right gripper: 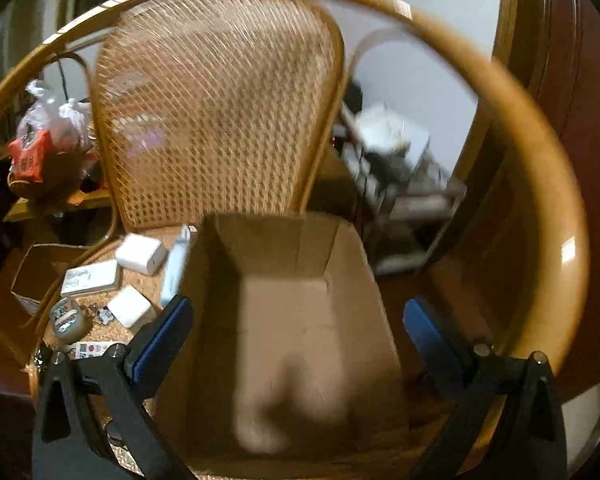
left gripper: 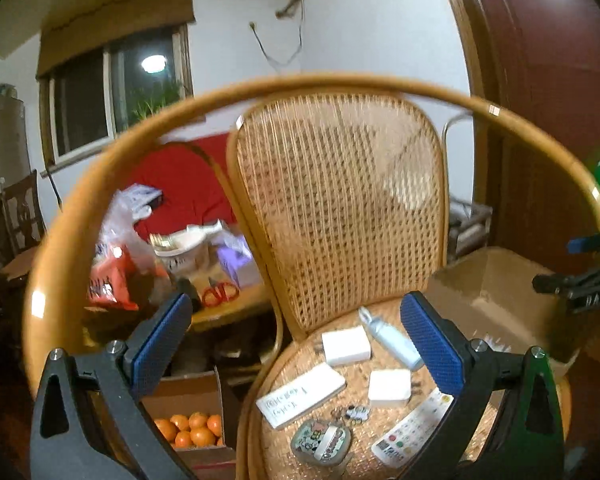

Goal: Organize rigid objects
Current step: 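Clamp the cardboard box wall with the right tool while the left tool approaches the seat items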

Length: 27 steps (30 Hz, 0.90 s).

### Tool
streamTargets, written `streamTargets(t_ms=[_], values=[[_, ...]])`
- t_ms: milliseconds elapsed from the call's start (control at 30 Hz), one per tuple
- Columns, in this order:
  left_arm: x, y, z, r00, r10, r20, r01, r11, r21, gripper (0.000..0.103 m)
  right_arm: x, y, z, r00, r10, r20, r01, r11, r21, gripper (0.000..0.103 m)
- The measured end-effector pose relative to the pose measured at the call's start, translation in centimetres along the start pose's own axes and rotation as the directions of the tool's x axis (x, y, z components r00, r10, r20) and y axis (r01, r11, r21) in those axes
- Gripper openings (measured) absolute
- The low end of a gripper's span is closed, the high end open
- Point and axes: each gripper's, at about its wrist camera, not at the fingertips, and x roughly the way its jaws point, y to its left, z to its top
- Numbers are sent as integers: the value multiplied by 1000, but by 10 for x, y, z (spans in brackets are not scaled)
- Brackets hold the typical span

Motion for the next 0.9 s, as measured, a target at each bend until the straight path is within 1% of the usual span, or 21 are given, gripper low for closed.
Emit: streamTargets(t_ms=[100,133,200,333,367,433,467,500,533,567,633,667,700,733,767,800,833,867,900], values=[[20,-3,-11,998,-27,-48,26,999,-23,103,20,1,-1,998,-50,-42,47,997,-52,103],[27,-5,-15,997,-31,-68,30,999,-23,103,27,-1,-1,997,-52,-64,49,998,-43,103],[33,-9,-23,996,-29,-84,28,999,-21,103,39,-5,-3,995,-23,-98,21,1000,-16,103],[43,-11,-35,991,-46,-125,41,998,-43,103,60,-12,-9,986,-66,-154,64,998,-20,103],[44,-11,-38,990,-49,-133,43,998,-49,103,63,-14,-8,985,-60,-164,58,998,-14,103],[46,-12,-42,987,-51,-153,44,998,-49,103,65,-21,-10,981,-16,-193,22,999,29,103],[47,-11,-44,986,-49,-158,42,998,-48,103,69,-23,-12,974,14,-226,-2,999,50,103],[47,-11,-46,986,-49,-159,42,998,-48,103,74,-22,-14,967,14,-255,-3,999,45,103],[45,-10,-46,987,-48,-156,40,998,-49,103,79,-20,-17,958,-3,-286,10,1000,23,103],[45,-10,-47,986,-48,-158,41,998,-50,103,81,-18,-20,954,-24,-300,26,1000,3,102],[45,-10,-49,984,-57,-167,49,997,-52,103,79,-19,-21,955,-42,-294,44,999,1,92],[45,-9,-50,983,-58,-173,50,998,-50,103,79,-22,-21,953,-27,-303,34,999,19,87],[45,-10,-51,983,-55,-176,46,998,-51,103,79,-24,-20,950,-18,-313,29,999,31,70],[46,-9,-53,982,-49,-181,41,998,-51,103,78,-26,-21,948,-33,-317,43,999,25,50],[47,-9,-54,981,-50,-188,40,998,-53,103,81,-28,-22,943,-47,-329,54,998,11,37],[47,-8,-55,979,-52,-195,41,997,-59,103,82,-27,-23,939,-45,-342,49,999,3,18],[48,-8,-56,978,-53,-201,41,997,-63,103,83,-28,-25,933,-8,-359,17,1000,20,9],[48,-8,-57,977,-52,-207,39,997,-65,103,85,-28,-27,928,38,-370,-20,998,51,7],[49,-8,-58,976,-46,-213,33,997,-64,103,85,-29,-28,925,60,-375,-38,997,65,5]])
